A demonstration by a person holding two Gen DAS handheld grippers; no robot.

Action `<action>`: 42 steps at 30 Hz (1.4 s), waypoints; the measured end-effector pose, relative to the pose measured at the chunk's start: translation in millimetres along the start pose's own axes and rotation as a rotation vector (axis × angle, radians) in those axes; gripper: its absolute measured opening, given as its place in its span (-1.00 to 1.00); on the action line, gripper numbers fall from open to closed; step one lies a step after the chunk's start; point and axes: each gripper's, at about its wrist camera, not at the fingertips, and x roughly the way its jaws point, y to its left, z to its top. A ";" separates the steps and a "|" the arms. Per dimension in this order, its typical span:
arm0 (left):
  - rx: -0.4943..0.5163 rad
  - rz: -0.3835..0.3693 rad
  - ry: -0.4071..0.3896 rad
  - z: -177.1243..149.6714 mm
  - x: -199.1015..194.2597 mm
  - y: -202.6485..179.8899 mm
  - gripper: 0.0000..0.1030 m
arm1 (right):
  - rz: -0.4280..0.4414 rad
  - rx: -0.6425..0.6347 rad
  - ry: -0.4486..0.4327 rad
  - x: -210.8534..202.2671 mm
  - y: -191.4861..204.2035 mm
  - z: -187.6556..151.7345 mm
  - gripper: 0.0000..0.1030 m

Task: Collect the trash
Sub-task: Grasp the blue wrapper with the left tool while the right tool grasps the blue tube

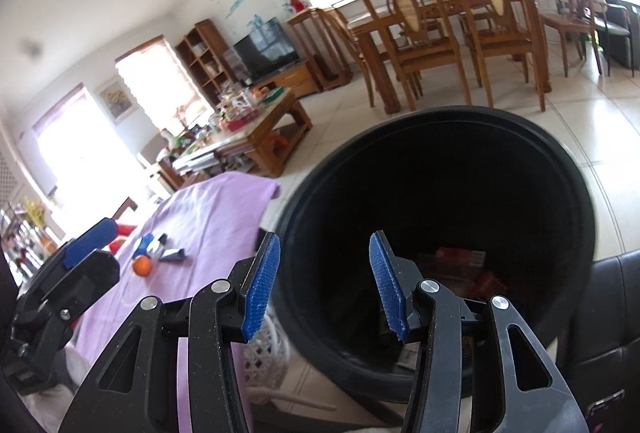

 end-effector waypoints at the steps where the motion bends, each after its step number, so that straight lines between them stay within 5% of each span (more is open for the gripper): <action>1: -0.012 0.007 0.000 -2.1 -2.9 8.5 0.57 | 0.002 -0.010 0.004 3.4 7.5 -0.5 0.02; 5: -0.098 0.078 0.011 -10.6 -13.8 61.9 0.57 | 0.025 -0.069 0.030 24.9 47.8 -1.0 0.10; 12: -0.363 0.271 0.100 -37.2 -27.6 209.1 0.57 | 0.079 -0.192 0.079 68.8 130.3 -10.1 0.10; 17: -0.470 0.300 0.217 -51.4 -7.3 280.4 0.55 | 0.104 -0.324 0.149 114.4 194.8 -15.5 0.10; 22: -0.505 0.309 0.313 -70.8 15.8 306.4 0.54 | 0.070 -0.518 0.238 160.6 242.6 -30.9 0.10; 25: -0.563 0.265 0.332 -81.5 21.9 323.6 0.27 | 0.044 -0.624 0.270 182.9 263.9 -35.8 0.09; 30: -0.560 0.254 0.302 -86.7 17.5 329.5 0.10 | 0.015 -0.744 0.330 222.4 285.8 -42.6 0.10; 35: -0.588 0.190 0.286 -91.0 15.4 334.3 -0.40 | 0.001 -0.797 0.376 252.7 296.0 -49.8 0.09; 37: -0.559 0.197 0.283 -89.1 13.8 329.9 -0.48 | 0.025 -0.779 0.396 257.3 296.2 -49.2 -0.06; 41: -0.515 0.205 0.282 -86.8 14.1 324.9 -0.56 | 0.084 -0.724 0.443 257.1 295.1 -47.1 -0.84; 42: -0.516 0.202 0.280 -87.4 13.6 325.4 -0.57 | 0.078 -0.722 0.441 254.0 295.3 -49.0 -0.85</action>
